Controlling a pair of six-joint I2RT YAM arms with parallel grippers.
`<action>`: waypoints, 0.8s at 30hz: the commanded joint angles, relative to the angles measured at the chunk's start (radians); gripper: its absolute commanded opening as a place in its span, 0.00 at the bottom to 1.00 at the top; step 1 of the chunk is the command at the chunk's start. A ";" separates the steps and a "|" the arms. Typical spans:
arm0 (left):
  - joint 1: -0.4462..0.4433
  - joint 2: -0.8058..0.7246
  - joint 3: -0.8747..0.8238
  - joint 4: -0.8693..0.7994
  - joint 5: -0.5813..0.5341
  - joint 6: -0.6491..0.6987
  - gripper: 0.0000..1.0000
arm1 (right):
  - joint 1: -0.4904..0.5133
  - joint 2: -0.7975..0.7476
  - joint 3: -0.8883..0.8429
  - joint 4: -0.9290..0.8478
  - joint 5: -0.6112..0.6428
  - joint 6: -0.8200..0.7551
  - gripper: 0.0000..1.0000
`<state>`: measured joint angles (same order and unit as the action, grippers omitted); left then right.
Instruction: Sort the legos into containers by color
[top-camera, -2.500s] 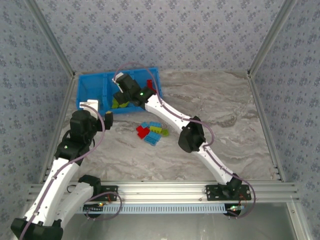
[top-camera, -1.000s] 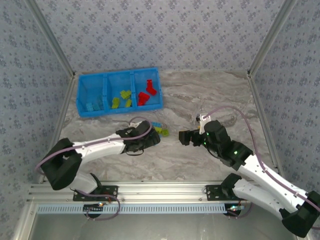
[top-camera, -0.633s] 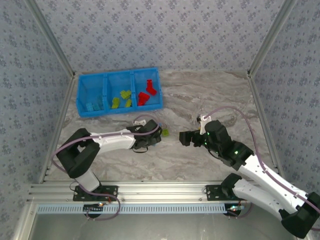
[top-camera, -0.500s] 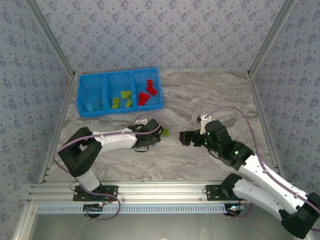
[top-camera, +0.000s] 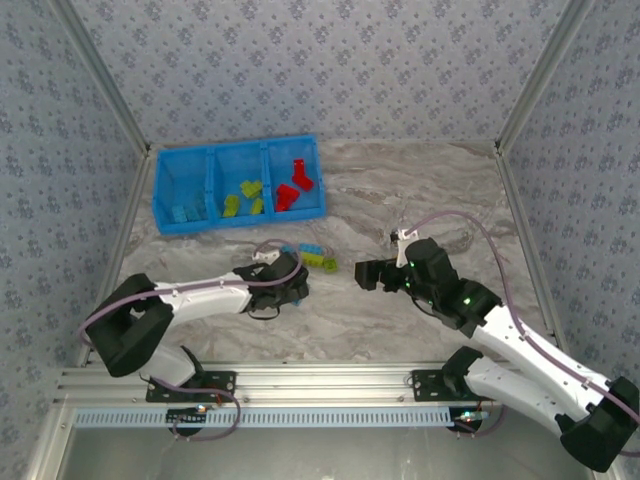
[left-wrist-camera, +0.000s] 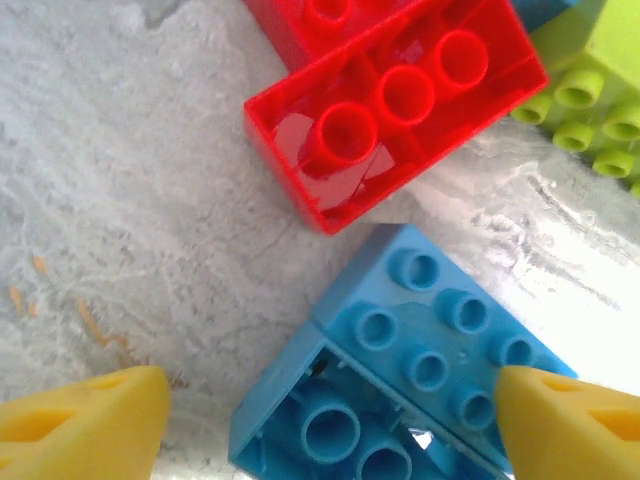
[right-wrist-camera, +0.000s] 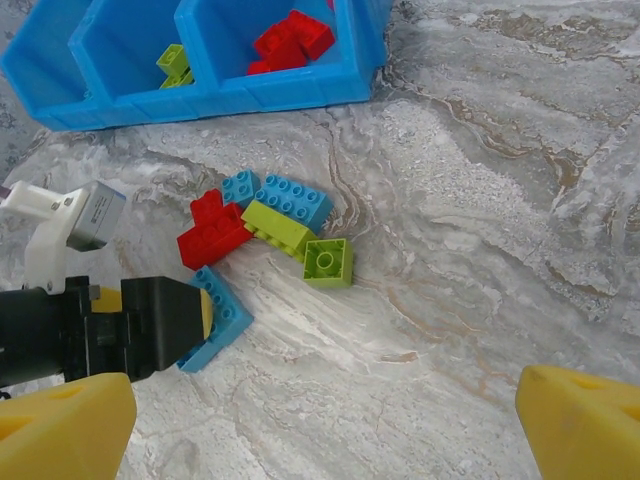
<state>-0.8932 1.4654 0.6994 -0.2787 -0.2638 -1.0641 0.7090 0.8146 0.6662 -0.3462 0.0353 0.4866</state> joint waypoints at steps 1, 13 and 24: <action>-0.017 -0.054 -0.013 0.039 0.018 0.043 0.91 | -0.005 0.001 0.007 0.016 -0.014 0.021 1.00; -0.058 -0.025 -0.033 -0.060 -0.037 -0.038 0.87 | -0.005 0.005 -0.005 0.030 -0.017 0.033 1.00; -0.048 -0.004 -0.067 -0.045 -0.038 -0.014 0.66 | -0.004 0.004 -0.009 0.027 -0.017 0.042 1.00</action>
<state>-0.9447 1.4605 0.6632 -0.3077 -0.3126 -1.0801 0.7090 0.8211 0.6662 -0.3321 0.0250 0.5095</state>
